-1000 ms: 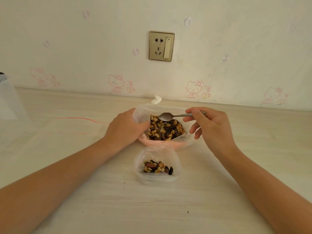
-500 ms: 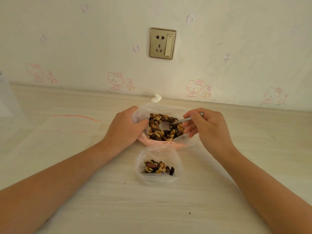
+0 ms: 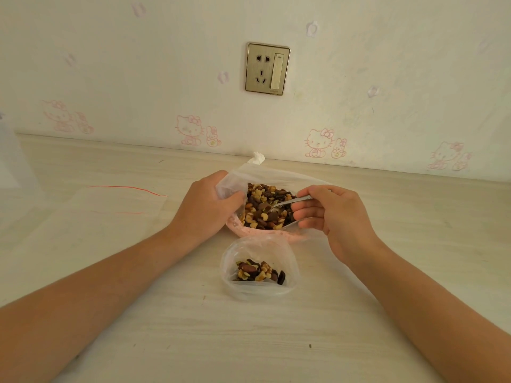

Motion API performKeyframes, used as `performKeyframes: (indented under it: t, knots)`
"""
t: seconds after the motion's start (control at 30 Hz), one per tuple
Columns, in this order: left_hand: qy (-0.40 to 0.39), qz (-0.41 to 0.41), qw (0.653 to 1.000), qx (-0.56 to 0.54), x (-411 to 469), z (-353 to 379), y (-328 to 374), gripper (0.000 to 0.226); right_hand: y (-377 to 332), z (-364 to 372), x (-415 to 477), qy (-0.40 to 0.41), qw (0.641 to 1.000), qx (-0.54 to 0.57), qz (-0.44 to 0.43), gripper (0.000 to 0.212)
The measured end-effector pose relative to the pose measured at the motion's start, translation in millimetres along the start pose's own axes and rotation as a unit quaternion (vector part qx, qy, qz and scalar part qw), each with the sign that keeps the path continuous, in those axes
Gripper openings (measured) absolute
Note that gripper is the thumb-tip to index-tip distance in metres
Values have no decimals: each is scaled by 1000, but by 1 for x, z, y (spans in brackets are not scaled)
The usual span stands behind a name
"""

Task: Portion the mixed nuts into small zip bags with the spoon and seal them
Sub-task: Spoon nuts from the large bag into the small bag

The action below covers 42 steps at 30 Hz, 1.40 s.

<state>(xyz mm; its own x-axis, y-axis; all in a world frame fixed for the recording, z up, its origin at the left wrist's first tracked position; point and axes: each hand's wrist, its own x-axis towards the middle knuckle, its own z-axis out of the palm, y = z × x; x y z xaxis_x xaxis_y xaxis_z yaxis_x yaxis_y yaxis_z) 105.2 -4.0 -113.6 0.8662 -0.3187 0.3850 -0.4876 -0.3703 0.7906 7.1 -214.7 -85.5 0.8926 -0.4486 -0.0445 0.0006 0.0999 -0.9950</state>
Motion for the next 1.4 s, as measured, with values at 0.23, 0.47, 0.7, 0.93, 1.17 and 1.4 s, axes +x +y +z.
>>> performKeyframes:
  t: [0.23,0.47,0.7,0.93,1.17,1.4]
  knots:
    - [2,-2,1000,3,-2,-1,3,14,-1,-5,3,21,1000,14,-2,21]
    - [-8,-34,999,-12,-5,-5,13,15,-2,-10,4,18,999,42,-4,23]
    - [-70,-114,990,-54,-24,-21,24,36,-4,-13,1,4,998,61,-9,25]
    - [-93,-111,989,-27,-74,-34,34,51,-8,-12,-8,-23,997,70,-25,30]
    - [-135,-67,987,48,-89,-27,36,35,-9,-10,-15,-71,995,68,-26,47]
    - [-159,-90,983,11,-84,-31,35,33,-11,-8,-20,-91,993,68,-38,51]
